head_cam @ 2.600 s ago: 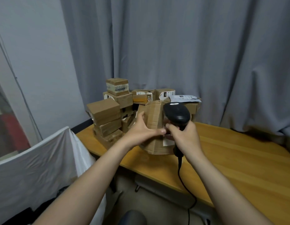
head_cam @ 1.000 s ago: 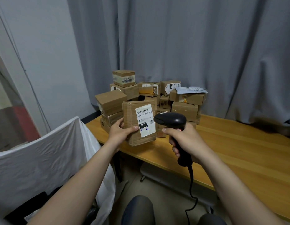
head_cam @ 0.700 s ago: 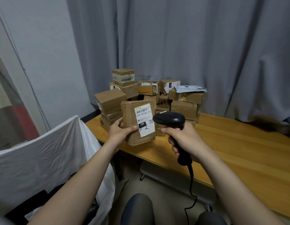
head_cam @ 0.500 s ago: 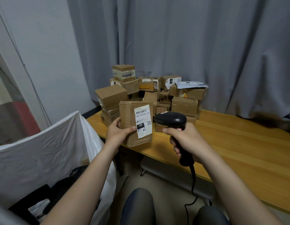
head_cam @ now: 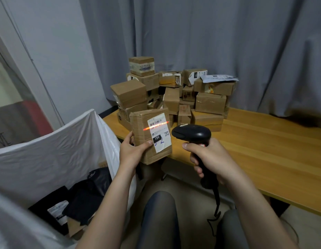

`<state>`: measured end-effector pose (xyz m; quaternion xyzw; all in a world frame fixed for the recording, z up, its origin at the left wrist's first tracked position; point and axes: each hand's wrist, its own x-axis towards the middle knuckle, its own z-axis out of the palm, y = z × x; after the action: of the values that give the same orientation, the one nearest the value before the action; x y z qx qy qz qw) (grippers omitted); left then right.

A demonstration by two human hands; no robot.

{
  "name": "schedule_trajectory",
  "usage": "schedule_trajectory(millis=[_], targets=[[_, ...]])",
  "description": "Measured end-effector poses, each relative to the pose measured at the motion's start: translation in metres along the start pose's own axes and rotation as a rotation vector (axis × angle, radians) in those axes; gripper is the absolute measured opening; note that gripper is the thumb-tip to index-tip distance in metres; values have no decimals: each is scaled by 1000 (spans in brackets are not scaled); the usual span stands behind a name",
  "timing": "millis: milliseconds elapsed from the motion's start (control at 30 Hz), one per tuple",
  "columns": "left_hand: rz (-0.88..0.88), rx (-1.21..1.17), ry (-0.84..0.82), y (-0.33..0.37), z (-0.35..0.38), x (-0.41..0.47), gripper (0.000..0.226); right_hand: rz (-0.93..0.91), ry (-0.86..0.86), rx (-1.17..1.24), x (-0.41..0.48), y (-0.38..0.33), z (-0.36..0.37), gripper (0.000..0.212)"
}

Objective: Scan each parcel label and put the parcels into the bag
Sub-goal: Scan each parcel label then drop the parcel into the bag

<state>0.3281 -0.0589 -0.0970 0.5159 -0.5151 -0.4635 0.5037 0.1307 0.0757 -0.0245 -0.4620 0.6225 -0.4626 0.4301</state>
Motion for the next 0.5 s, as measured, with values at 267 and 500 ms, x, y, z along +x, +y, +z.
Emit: schedule_trajectory(millis=[267, 500], targets=[[-13, 13, -14, 0, -1, -2, 89, -13, -21, -26, -3, 0, -3, 37], [-29, 6, -30, -2, 2, -1, 90, -22, -9, -17, -5, -3, -7, 34]])
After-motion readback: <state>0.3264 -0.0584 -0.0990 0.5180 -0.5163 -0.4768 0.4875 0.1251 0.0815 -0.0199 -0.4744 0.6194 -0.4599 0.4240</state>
